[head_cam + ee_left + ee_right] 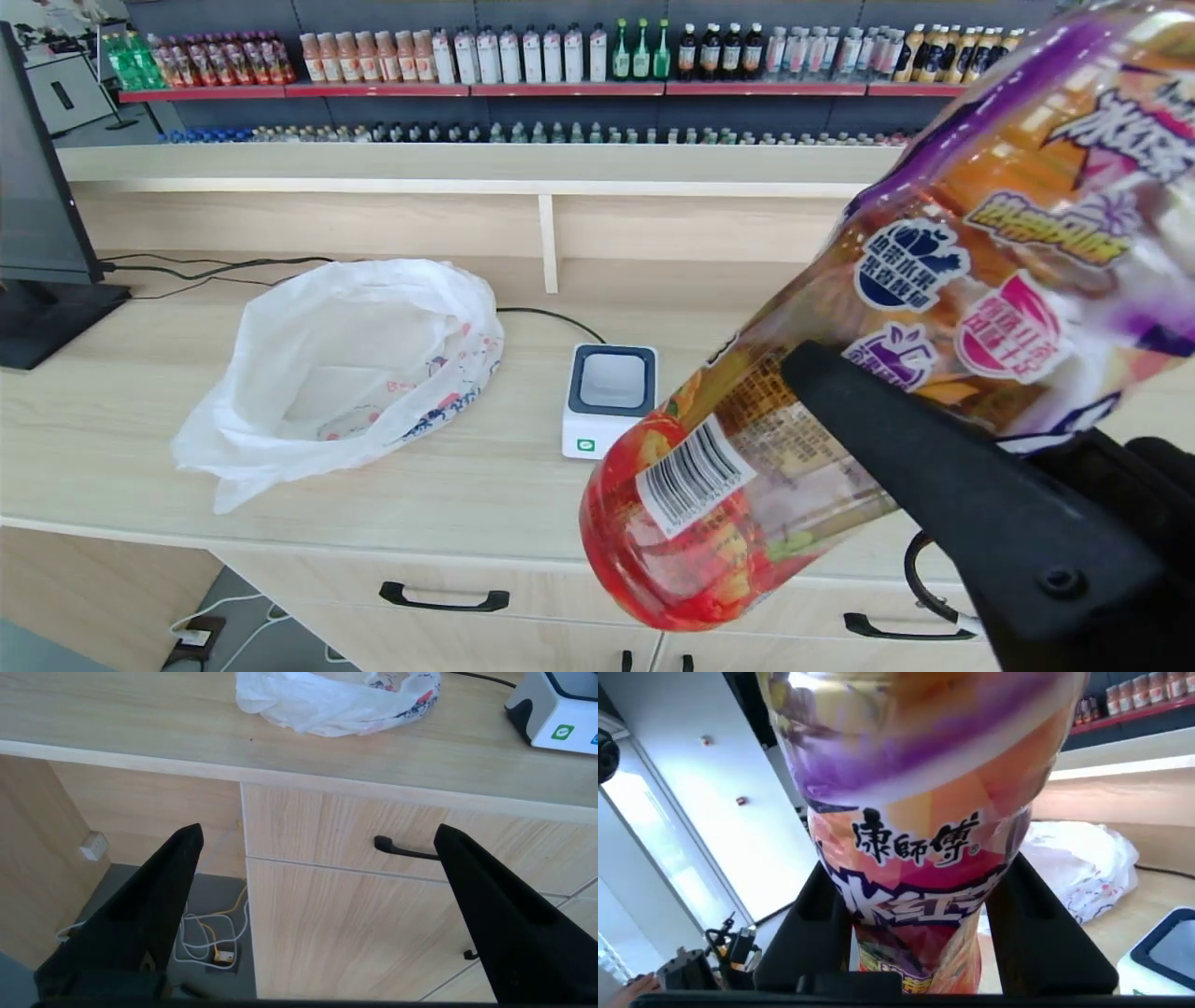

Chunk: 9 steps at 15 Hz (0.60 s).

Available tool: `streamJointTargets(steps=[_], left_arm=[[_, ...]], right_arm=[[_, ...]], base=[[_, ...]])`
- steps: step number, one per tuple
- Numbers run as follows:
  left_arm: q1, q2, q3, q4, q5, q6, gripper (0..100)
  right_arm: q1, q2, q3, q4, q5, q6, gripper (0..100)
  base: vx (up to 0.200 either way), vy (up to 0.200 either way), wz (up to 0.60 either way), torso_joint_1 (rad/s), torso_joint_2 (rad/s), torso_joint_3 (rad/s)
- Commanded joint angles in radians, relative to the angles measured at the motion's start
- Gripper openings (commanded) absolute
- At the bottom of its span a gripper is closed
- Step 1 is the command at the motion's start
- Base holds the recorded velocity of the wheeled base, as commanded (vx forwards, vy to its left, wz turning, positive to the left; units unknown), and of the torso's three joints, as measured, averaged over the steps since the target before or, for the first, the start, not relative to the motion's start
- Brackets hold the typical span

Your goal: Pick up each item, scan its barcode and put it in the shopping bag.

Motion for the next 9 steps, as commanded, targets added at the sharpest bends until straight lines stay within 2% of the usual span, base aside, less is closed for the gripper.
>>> streamJointTargets(steps=[1, 4, 9], left_arm=[[0.002, 0.0, 0.0, 0.0, 0.0, -0.001, 100], [0.002, 0.0, 0.0, 0.0, 0.0, -0.001, 100], [0.002, 0.0, 0.0, 0.0, 0.0, -0.001, 100]], right_arm=[[0.034, 0.013, -0.013, -0.001, 0.0, 0.041, 0], [0.092, 0.015, -0.034, -0.001, 0.0, 0.067, 0], [0.1, 0.025, -0.051, -0.001, 0.0, 0.099, 0]], base=[[0.0, 0.0, 0.0, 0.0, 0.0, 0.0], [0.0, 0.0, 0.0, 0.0, 0.0, 0.0], [0.0, 0.0, 0.0, 0.0, 0.0, 0.0]])
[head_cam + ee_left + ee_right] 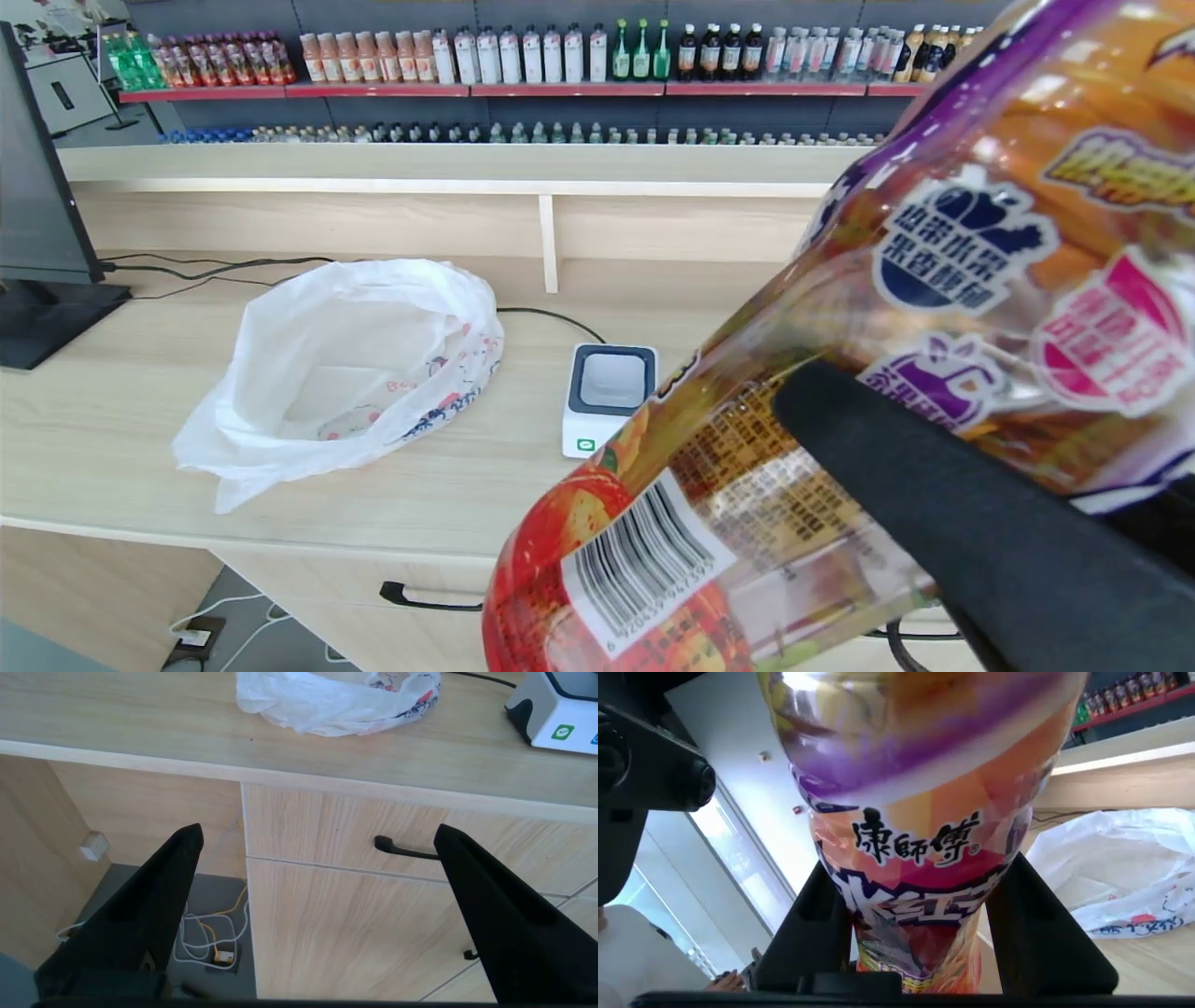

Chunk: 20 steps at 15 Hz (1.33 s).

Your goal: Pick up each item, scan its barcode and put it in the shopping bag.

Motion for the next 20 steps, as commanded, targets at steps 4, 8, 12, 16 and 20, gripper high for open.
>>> streamJointTargets(steps=[4, 8, 12, 16, 20], left_arm=[[0.0, 0.0, 0.0, 0.0, 0.0, -0.001, 100], [0.0, 0.0, 0.0, 0.0, 0.0, -0.001, 100], [0.0, 0.0, 0.0, 0.0, 0.0, -0.001, 100], [0.0, 0.0, 0.0, 0.0, 0.0, -0.001, 100], [0.002, 0.0, 0.0, 0.0, 0.0, -0.001, 100]], right_arm=[[0.002, 0.006, -0.005, -0.001, 0.0, 0.003, 0], [0.002, 0.008, -0.02, -0.001, 0.0, 0.003, 0], [0.0, 0.009, -0.022, -0.001, 0.0, 0.001, 0], [-0.055, 0.021, -0.019, -0.001, 0.0, -0.022, 0], [-0.167, 0.023, 0.061, -0.001, 0.001, -0.096, 0]], base=[[0.0, 0.0, 0.0, 0.0, 0.0, 0.0], [0.0, 0.0, 0.0, 0.0, 0.0, 0.0], [0.0, 0.0, 0.0, 0.0, 0.0, 0.0], [0.0, 0.0, 0.0, 0.0, 0.0, 0.0], [0.0, 0.0, 0.0, 0.0, 0.0, 0.0]])
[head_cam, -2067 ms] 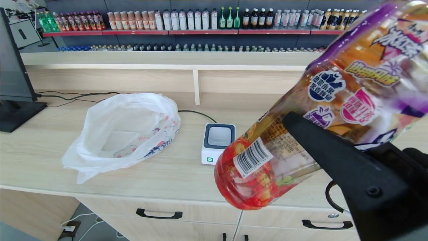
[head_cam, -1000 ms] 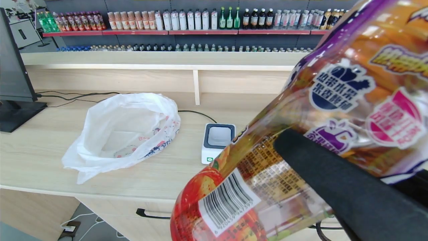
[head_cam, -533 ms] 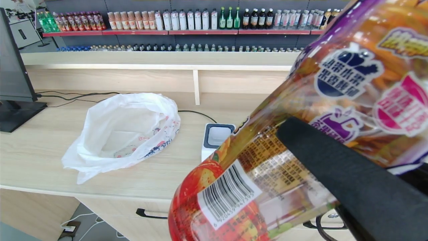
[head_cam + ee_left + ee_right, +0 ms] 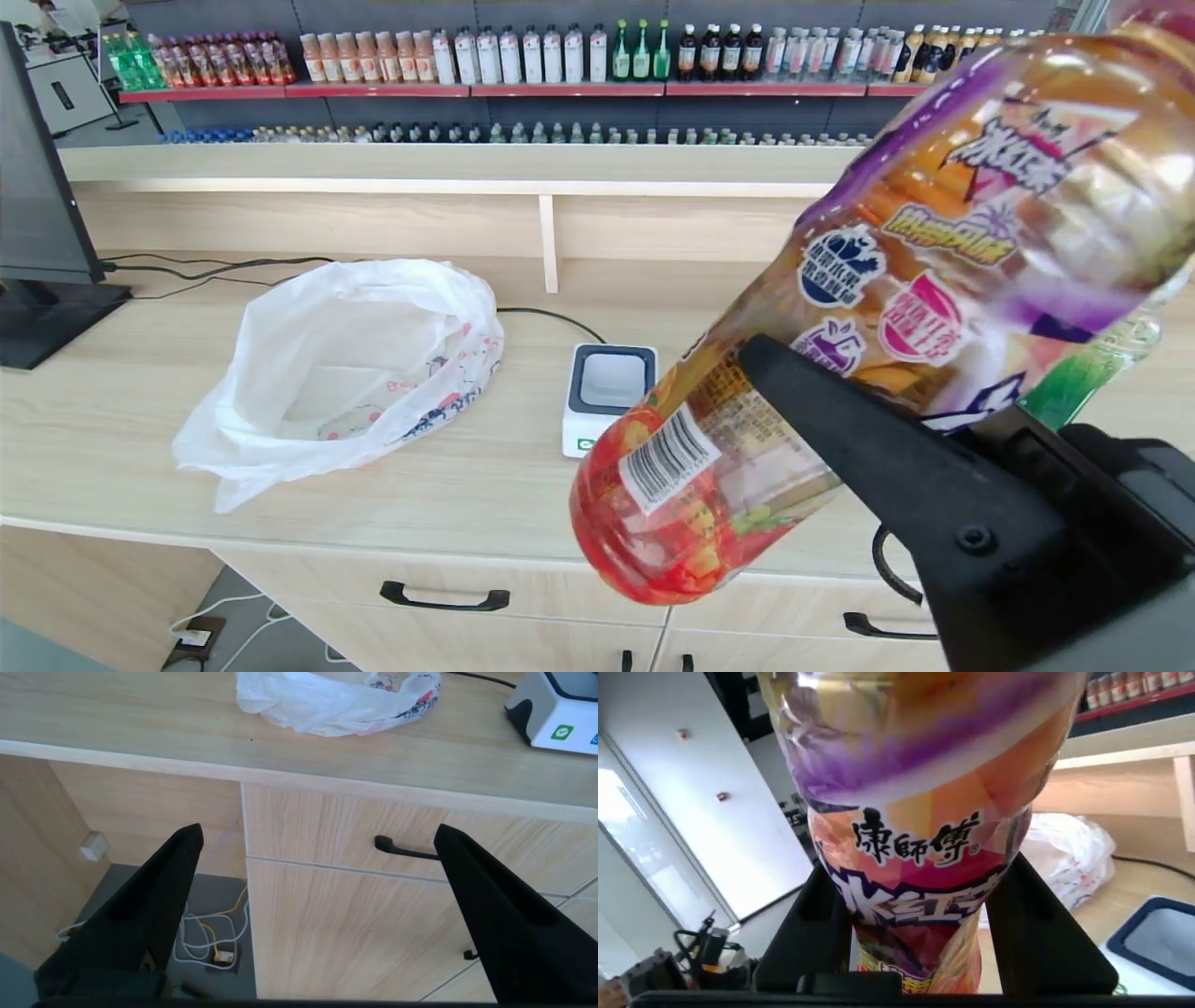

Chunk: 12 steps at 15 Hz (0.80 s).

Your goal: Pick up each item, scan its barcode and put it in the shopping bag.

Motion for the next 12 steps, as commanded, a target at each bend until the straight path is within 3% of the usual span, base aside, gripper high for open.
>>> streamJointTargets(steps=[1, 7, 11, 12], left_arm=[[0.0, 0.0, 0.0, 0.0, 0.002, -0.001, 100], [0.001, 0.0, 0.001, 0.0, 0.0, -0.001, 100], [0.0, 0.0, 0.0, 0.0, 0.0, -0.001, 100], [0.0, 0.0, 0.0, 0.0, 0.0, -0.001, 100]], right_arm=[[-0.044, 0.012, 0.033, -0.002, 0.002, -0.03, 0], [-0.17, 0.149, 0.03, -0.002, 0.0, -0.291, 0], [-0.328, 0.228, -0.01, -0.002, 0.002, -0.425, 0], [-0.331, 0.23, -0.011, -0.002, 0.002, -0.428, 0]], base=[[0.0, 0.0, 0.0, 0.0, 0.0, 0.0], [0.0, 0.0, 0.0, 0.0, 0.0, 0.0], [0.0, 0.0, 0.0, 0.0, 0.0, 0.0], [0.0, 0.0, 0.0, 0.0, 0.0, 0.0]])
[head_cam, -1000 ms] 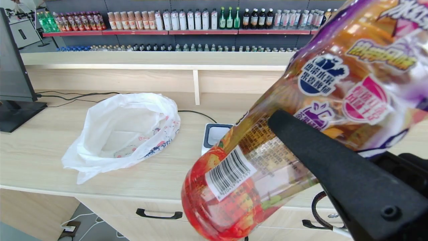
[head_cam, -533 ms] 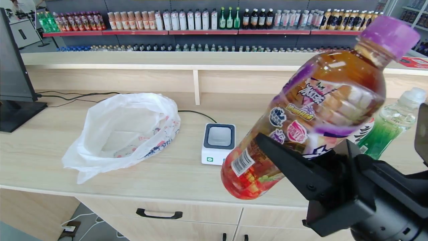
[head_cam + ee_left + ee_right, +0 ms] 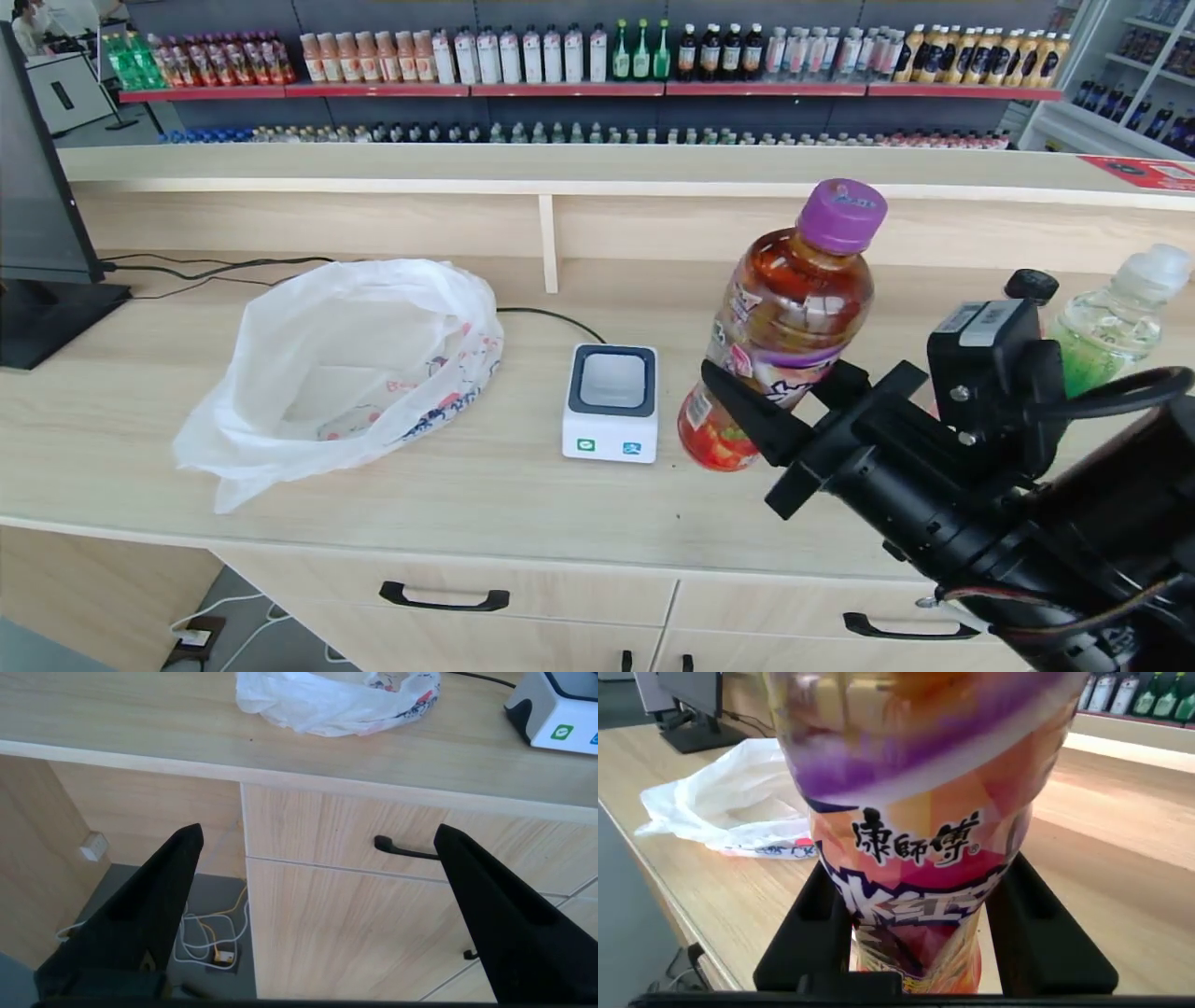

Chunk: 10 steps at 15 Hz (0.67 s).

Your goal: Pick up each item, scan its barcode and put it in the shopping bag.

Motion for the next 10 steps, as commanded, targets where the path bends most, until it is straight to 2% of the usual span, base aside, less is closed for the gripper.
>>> streamJointTargets(steps=[1, 7, 8, 10], left_arm=[[0.0, 0.0, 0.0, 0.0, 0.0, -0.001, 100], [0.0, 0.0, 0.0, 0.0, 0.0, -0.001, 100], [0.0, 0.0, 0.0, 0.0, 0.002, -0.001, 100], [0.0, 0.0, 0.0, 0.0, 0.0, -0.001, 100]], right_arm=[[-0.049, 0.074, -0.064, -0.002, 0.003, -0.057, 0], [-0.059, 0.149, -0.135, -0.002, 0.036, -0.182, 0], [-0.11, 0.166, -0.173, -0.002, 0.115, -0.258, 0], [-0.137, 0.199, -0.241, -0.002, 0.173, -0.318, 0]], base=[[0.0, 0.0, 0.0, 0.0, 0.0, 0.0], [0.0, 0.0, 0.0, 0.0, 0.0, 0.0], [0.0, 0.0, 0.0, 0.0, 0.0, 0.0], [0.0, 0.0, 0.0, 0.0, 0.0, 0.0]])
